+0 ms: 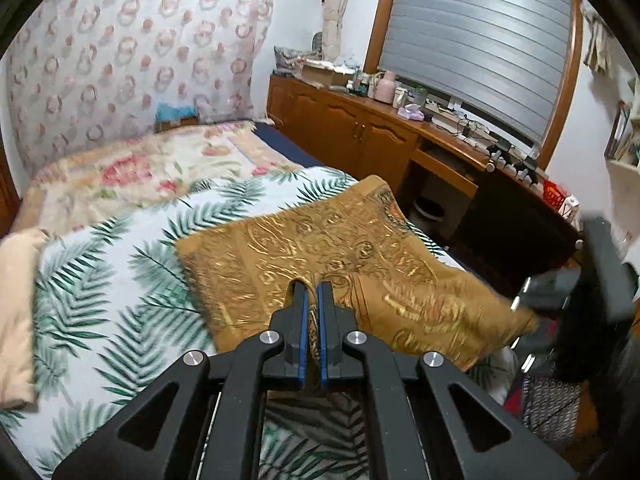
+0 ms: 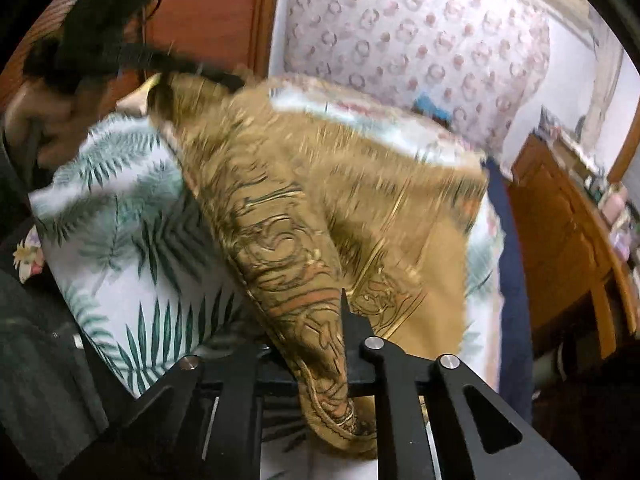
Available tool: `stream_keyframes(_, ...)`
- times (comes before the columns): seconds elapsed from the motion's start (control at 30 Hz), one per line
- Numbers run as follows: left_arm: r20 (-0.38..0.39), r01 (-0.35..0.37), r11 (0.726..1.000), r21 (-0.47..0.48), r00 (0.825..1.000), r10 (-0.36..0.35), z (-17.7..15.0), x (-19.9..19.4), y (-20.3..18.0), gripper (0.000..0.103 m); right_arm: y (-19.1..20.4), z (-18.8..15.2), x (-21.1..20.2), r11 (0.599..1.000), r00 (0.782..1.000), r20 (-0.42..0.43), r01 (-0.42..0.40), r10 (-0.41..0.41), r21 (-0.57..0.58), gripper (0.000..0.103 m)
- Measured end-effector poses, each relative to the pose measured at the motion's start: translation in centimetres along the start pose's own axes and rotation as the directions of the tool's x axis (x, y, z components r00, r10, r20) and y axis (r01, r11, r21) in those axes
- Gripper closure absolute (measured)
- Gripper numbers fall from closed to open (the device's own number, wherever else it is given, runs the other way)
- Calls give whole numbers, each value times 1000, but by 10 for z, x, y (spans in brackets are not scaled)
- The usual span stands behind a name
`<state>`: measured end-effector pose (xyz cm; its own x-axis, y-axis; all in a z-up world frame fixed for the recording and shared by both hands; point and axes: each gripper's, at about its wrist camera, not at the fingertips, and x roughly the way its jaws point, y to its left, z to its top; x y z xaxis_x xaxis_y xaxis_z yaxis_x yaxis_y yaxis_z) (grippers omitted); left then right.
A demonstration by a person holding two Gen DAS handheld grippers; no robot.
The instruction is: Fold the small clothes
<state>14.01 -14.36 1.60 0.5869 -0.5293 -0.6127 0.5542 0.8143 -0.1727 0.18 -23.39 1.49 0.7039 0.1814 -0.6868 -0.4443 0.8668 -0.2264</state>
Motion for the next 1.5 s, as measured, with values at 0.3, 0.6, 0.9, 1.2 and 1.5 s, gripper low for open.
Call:
stream_keyframes(0.3, 8, -26, 999, -37, 1000, 26, 14, 0, 38, 98, -39, 89, 17, 1000, 996, 89, 1, 0, -5, 93)
stream_keyframes(0.6, -43, -43, 995, -92, 998, 40, 17, 30, 84, 66, -77, 125, 99, 996, 996, -16, -85, 85, 27, 93)
stream_keyframes(0.9, -117, -15, 997, -69, 993, 7, 20, 65, 103, 59, -112, 146, 125, 989, 988, -31, -150, 150, 21, 97)
stream_keyframes(1.2, -170, -19, 999, -38, 985, 12, 30, 94, 111, 53, -116, 142, 139, 996, 994, -72, -85, 87, 26, 86)
stream_keyframes(1.5, -188, -5, 1000, -30, 982, -1, 35, 113, 109, 53, -114, 148, 67, 991, 994, 41, 98, -102, 87, 35)
